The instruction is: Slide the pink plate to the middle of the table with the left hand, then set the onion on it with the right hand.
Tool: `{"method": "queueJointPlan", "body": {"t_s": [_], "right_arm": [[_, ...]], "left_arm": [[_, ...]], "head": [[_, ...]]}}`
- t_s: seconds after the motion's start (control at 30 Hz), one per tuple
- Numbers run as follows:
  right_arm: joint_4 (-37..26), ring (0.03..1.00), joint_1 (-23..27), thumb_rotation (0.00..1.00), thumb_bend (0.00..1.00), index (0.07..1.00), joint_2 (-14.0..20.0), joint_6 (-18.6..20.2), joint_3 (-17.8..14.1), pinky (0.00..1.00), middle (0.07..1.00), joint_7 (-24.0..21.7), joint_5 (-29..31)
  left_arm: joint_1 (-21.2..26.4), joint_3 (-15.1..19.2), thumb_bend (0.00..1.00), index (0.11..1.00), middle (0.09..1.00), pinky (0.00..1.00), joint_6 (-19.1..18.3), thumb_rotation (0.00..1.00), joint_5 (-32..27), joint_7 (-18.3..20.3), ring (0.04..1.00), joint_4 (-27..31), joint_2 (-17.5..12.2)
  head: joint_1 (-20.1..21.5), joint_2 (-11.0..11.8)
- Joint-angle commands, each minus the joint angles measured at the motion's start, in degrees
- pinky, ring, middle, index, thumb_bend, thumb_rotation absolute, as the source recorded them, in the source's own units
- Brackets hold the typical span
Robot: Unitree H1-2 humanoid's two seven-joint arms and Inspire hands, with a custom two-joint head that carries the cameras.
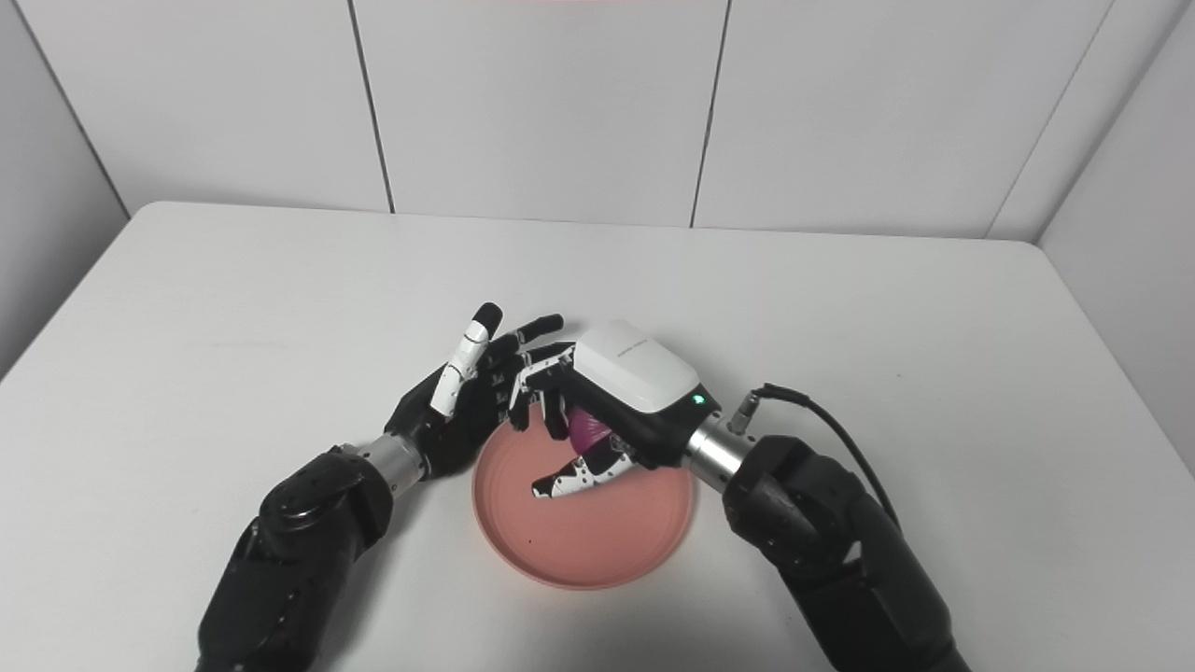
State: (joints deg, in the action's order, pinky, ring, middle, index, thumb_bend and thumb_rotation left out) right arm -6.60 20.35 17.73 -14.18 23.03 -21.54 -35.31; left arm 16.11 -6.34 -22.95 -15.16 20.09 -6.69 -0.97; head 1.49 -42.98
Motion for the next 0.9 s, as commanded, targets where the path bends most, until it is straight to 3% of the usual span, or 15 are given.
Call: {"method": "queueJointPlan", "body": {"t_s": [0.0,0.23,0.5,0.87], "right_arm": [[-0.4,0.263,1.5,0.16,0.49,0.483,-0.5,-3.3,0.1,0.20,0.353,2.0,-0.1],[0.3,0.253,1.3,0.16,0.49,0.482,-1.1,-4.7,1.1,0.19,0.352,2.2,-0.1],[-0.1,0.271,0.6,0.16,0.50,0.480,-1.8,-6.0,1.7,0.21,0.356,2.1,0.3],[-1.1,0.298,0.0,0.17,0.49,0.483,-0.7,-4.9,2.9,0.23,0.377,0.1,-2.4]], "left_arm": [[0.9,0.1,0.73,0.868,0.813,0.72,-0.1,0.94,0.1,-0.5,0.794,1.1,0.4],[1.0,-0.4,0.74,0.864,0.798,0.68,1.0,0.96,1.1,-0.7,0.765,0.6,0.3],[1.0,-0.4,0.73,0.872,0.808,0.71,0.8,0.96,1.3,-0.7,0.790,0.8,0.4],[0.9,-0.3,0.73,0.882,0.814,0.77,0.7,0.98,0.8,-0.1,0.814,1.1,0.1]], "head": [[-0.1,0.0],[0.0,0.1],[0.0,0.1],[0.1,0.0]]}}
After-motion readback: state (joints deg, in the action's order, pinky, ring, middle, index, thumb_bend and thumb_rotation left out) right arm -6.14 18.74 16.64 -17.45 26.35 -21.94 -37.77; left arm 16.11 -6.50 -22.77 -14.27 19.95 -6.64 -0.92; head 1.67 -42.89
